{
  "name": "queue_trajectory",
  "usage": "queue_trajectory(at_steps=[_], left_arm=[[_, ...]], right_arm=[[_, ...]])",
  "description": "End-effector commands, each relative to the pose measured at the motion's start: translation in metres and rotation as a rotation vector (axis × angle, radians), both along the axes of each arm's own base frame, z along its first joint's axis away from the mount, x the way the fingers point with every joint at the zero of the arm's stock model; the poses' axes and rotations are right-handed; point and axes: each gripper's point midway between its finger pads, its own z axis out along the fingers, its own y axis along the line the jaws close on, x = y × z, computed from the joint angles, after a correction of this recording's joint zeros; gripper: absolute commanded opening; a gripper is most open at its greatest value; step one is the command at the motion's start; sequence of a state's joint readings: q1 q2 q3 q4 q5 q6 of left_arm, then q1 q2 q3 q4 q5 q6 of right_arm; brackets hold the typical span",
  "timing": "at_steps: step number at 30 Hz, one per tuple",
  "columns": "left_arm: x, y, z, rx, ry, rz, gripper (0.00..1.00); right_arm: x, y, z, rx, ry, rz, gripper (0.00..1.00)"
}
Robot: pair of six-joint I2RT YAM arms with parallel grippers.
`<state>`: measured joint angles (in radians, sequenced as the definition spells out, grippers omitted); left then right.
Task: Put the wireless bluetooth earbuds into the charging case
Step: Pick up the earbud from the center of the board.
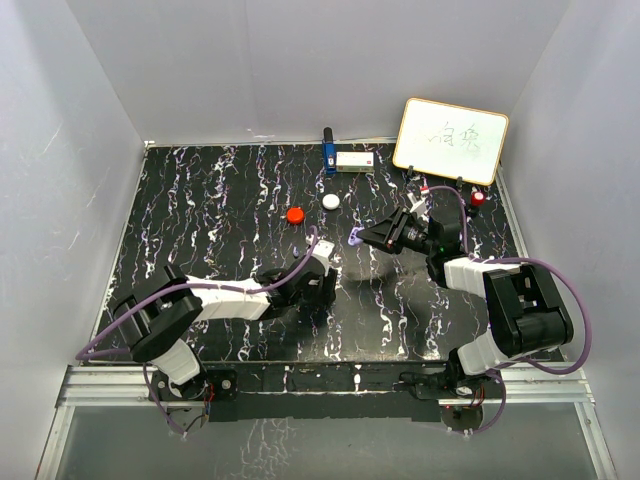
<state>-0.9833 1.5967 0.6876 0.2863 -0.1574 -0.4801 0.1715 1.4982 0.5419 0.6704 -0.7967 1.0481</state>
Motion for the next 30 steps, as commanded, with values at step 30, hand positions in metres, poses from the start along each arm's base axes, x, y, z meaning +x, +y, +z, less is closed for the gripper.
queue_trajectory(at_steps=[30], left_arm=[[0.000, 0.015, 0.010, 0.097, -0.169, -0.051, 0.51]], right_arm=[[-0.001, -0.006, 0.011, 0.001, -0.083, 0.003, 0.00]])
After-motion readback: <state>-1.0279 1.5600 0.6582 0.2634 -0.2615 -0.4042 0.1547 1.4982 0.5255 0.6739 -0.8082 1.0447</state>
